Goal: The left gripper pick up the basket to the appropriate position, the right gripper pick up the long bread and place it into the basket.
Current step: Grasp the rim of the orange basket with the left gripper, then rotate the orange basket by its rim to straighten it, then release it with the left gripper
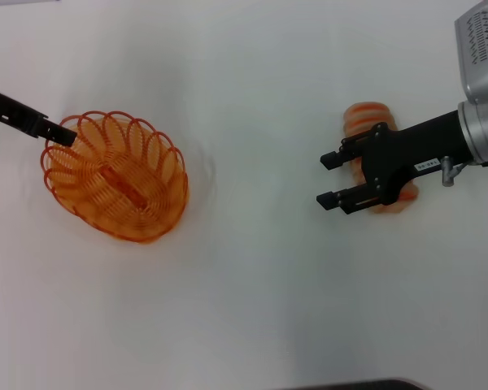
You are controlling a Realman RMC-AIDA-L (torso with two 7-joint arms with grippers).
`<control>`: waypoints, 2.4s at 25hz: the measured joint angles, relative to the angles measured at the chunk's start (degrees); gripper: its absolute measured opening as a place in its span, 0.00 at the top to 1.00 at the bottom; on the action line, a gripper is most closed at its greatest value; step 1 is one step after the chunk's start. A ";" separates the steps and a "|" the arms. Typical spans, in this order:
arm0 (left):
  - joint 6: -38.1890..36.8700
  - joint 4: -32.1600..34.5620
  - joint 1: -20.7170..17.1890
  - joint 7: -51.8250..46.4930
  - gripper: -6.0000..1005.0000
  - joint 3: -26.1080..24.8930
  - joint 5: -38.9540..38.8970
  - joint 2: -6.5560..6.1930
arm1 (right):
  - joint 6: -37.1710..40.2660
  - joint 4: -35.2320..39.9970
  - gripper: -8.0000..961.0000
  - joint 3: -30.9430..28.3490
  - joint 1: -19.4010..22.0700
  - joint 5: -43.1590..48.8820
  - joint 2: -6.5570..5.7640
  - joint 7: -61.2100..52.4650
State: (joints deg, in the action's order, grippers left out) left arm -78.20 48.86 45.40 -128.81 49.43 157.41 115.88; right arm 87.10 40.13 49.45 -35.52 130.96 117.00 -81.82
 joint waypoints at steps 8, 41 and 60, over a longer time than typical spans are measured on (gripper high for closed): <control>0.74 -1.97 0.46 0.05 0.27 1.64 0.20 0.40 | -1.07 -0.09 0.27 0.12 -0.29 0.00 0.16 0.00; -4.19 -3.51 0.97 -2.16 0.88 -13.14 -4.34 -0.59 | 1.67 -0.05 0.27 -0.51 0.00 -0.45 0.28 3.93; 3.49 -0.21 -9.18 -11.96 0.91 -20.65 -17.12 5.79 | 2.67 -0.76 0.27 -0.14 0.09 -0.54 0.43 9.78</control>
State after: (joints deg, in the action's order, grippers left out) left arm -74.71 48.65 36.22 -140.77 28.78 140.29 121.67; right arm 89.77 39.37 49.30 -35.43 130.42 117.42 -72.04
